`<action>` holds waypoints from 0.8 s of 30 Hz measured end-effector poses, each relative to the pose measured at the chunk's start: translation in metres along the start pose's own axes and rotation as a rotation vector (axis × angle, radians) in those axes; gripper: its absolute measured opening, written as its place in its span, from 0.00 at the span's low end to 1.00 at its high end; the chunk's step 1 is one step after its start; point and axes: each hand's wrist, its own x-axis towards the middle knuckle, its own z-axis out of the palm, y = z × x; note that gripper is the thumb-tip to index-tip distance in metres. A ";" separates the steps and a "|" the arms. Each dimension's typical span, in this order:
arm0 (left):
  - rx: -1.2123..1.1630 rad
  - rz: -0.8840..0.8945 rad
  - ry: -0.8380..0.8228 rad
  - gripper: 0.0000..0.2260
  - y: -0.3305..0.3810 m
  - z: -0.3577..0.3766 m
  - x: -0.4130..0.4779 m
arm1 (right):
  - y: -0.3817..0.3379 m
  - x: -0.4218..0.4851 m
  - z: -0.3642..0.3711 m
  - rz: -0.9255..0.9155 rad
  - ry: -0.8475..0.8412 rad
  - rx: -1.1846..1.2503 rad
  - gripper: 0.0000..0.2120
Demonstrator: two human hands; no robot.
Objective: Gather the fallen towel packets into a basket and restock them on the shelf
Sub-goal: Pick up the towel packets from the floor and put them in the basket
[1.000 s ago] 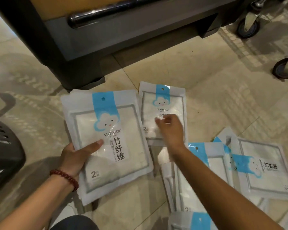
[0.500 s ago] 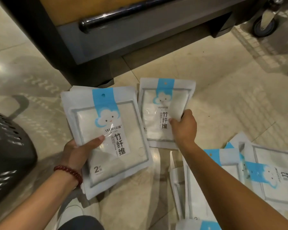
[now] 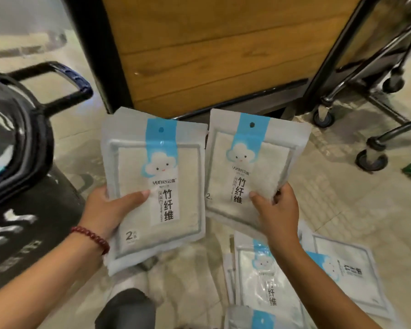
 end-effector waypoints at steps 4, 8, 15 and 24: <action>-0.022 0.137 0.051 0.14 0.070 -0.021 -0.032 | -0.059 -0.021 -0.010 -0.020 -0.022 0.070 0.12; -0.044 0.224 0.132 0.15 0.137 -0.052 -0.063 | -0.127 -0.037 -0.008 -0.098 -0.085 0.152 0.13; -0.102 0.319 0.451 0.09 0.203 -0.150 -0.113 | -0.233 -0.066 0.045 -0.301 -0.287 0.237 0.12; -0.201 0.189 0.783 0.12 0.177 -0.301 -0.119 | -0.274 -0.114 0.192 -0.368 -0.623 0.210 0.12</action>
